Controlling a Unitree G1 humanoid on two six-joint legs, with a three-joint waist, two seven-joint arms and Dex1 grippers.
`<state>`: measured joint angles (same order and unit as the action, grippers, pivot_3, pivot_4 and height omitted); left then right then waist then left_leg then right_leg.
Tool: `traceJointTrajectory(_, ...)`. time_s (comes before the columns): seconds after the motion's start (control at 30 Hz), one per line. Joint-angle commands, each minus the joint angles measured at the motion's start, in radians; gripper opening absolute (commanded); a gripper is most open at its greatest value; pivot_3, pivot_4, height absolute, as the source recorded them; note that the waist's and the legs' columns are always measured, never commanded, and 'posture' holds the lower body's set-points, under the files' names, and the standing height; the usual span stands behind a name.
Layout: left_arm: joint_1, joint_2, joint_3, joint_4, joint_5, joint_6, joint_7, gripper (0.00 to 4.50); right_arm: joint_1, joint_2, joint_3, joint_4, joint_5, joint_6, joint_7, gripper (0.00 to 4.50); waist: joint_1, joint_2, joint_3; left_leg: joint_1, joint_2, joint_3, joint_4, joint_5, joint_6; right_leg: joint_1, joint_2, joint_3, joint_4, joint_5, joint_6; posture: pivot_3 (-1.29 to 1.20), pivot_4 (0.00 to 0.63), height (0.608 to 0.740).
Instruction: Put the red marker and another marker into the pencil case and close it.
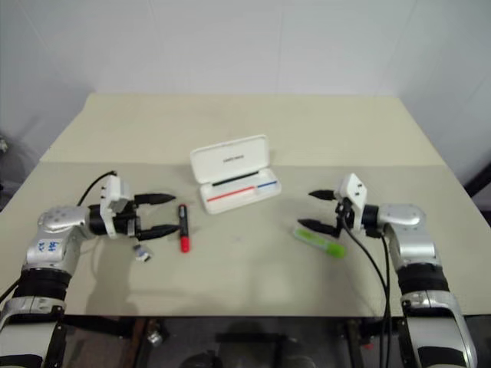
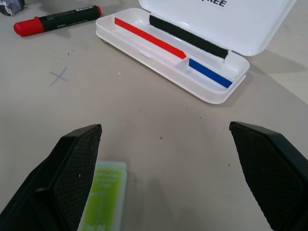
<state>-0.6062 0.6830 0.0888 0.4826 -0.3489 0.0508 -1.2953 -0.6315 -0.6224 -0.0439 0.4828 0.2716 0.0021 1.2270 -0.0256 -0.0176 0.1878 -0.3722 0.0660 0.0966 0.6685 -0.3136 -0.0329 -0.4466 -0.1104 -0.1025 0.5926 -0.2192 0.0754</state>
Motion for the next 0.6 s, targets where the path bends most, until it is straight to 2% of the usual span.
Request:
traceJointTrajectory(0.03, -0.051, 0.009, -0.004, -0.007, 0.003, 0.007, -0.015, 4.45, 0.009, -0.005, -0.033, -0.086, 0.040, 0.014, -0.017, 4.50, 0.000, 0.000, 0.000, 0.000, 0.000, 0.000, 0.000, 0.000, 0.000, 0.000, 0.000, 0.000, 0.000, 0.000, 0.000, 0.00, 0.150, 0.740)
traceJointTrajectory(0.2, -0.106, -0.011, -0.031, 0.027, 0.019, 0.010, -0.022, 4.45, 0.004, 0.036, -0.030, -0.073, 0.040, -0.013, -0.065, 4.50, 0.000, 0.000, 0.000, 0.001, 0.000, 0.000, 0.000, 0.000, 0.000, 0.001, 0.000, 0.000, 0.001, 0.000, 0.000, 0.00, 0.150, 0.740)
traceJointTrajectory(0.6, -0.233, -0.028, -0.111, 0.168, 0.073, 0.055, -0.110, 4.45, 0.142, 0.079, -0.018, -0.320, 0.077, 0.074, -0.131, 4.50, 0.001, 0.000, 0.000, 0.000, 0.000, 0.000, 0.000, 0.000, 0.000, 0.001, 0.000, 0.000, 0.000, 0.000, 0.000, 0.00, 0.150, 0.740)
